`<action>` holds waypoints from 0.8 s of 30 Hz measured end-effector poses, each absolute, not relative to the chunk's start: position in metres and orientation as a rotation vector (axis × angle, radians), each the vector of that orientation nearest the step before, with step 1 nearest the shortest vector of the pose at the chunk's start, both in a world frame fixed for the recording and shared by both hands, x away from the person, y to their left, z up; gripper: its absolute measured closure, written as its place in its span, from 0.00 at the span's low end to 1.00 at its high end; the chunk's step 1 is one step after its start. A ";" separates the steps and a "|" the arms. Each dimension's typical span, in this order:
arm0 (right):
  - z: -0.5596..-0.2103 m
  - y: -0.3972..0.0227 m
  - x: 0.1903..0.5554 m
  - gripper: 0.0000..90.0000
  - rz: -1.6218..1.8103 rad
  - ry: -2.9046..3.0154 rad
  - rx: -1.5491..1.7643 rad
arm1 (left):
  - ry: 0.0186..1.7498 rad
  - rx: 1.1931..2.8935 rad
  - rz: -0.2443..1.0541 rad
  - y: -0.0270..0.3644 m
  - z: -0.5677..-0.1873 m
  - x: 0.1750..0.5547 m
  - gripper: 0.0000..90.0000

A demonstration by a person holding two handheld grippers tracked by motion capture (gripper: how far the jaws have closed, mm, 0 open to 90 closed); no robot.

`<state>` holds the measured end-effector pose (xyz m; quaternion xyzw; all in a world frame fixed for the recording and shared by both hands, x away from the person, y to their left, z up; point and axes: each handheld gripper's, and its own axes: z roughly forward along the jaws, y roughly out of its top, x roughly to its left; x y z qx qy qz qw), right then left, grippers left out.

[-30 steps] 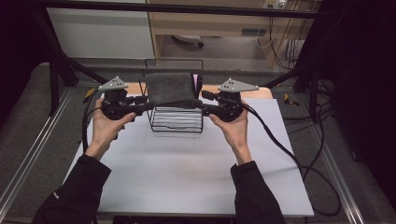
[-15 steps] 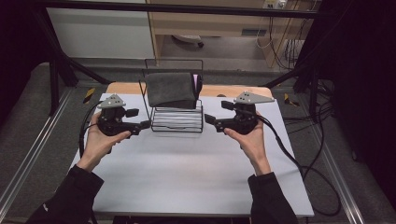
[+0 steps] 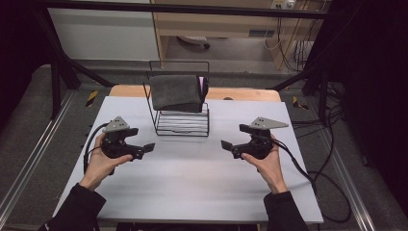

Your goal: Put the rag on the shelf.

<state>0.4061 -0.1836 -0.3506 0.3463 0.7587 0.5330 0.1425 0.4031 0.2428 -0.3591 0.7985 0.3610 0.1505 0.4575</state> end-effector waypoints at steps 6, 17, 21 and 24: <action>-0.379 -0.194 0.399 0.01 1.507 2.225 1.049 | 0.898 1.981 0.352 0.249 -0.383 0.396 0.10; -0.417 -0.225 0.383 0.01 1.466 2.274 1.119 | 0.928 1.988 0.334 0.267 -0.417 0.383 0.11; -0.428 -0.237 0.377 0.01 1.443 2.292 1.133 | 0.942 1.988 0.336 0.274 -0.426 0.379 0.11; -0.435 -0.245 0.373 0.01 1.437 2.298 1.154 | 0.941 1.996 0.345 0.278 -0.430 0.376 0.12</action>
